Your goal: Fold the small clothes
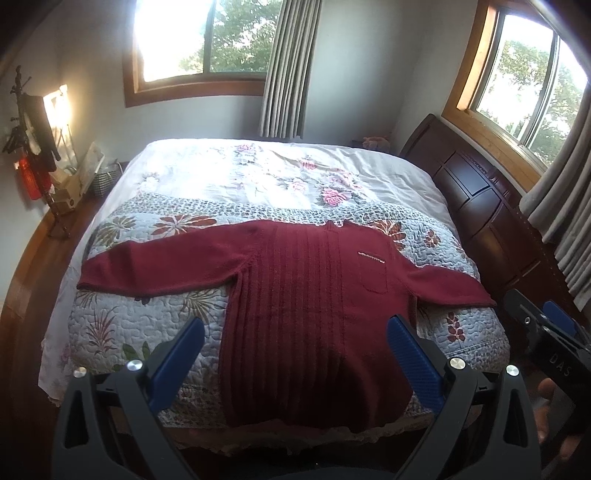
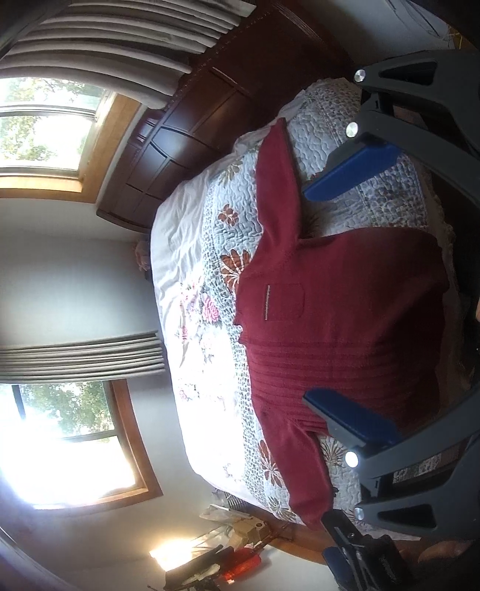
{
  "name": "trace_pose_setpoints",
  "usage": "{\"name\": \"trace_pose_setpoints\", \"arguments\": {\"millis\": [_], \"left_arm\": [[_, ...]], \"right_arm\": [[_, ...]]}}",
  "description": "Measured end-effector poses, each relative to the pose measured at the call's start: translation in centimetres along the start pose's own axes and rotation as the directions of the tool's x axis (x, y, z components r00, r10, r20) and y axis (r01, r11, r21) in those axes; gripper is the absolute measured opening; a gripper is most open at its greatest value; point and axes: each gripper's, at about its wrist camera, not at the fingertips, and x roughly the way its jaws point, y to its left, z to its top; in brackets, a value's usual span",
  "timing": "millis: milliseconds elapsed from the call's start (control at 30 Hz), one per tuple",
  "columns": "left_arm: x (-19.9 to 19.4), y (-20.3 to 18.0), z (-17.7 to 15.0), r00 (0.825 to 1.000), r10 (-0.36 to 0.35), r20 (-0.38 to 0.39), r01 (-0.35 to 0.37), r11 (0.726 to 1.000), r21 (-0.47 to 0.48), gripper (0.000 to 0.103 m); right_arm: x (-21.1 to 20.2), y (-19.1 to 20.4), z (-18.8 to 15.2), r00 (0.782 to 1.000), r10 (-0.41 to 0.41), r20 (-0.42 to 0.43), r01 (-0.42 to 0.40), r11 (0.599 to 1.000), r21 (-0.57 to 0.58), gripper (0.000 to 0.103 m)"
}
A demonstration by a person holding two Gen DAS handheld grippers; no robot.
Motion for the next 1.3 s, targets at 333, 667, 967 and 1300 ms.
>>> {"name": "trace_pose_setpoints", "arguments": {"millis": [333,667,967,1300], "left_arm": [[-0.6,-0.1,0.6,1.0,0.0,0.015,0.0,1.0,-0.002,0.099],[-0.8,-0.2,0.4,1.0,-0.001,0.009,0.001,1.0,0.013,0.099],[-0.5,1.1,0.1,1.0,0.0,-0.018,0.0,1.0,0.005,0.099],[1.1,3.0,0.9,0.998,-0.061,-0.031,0.06,0.998,-0.01,0.099]], "right_arm": [[0.0,-0.1,0.7,1.0,0.004,0.011,-0.004,1.0,-0.007,0.1],[-0.1,0.5,0.5,1.0,-0.007,0.007,0.007,1.0,-0.011,0.1],[-0.3,1.8,-0.4,1.0,-0.021,-0.001,0.021,1.0,-0.01,0.1],[3.3,-1.3,0.1,0.999,0.027,-0.02,-0.026,0.998,0.064,0.1]]}}
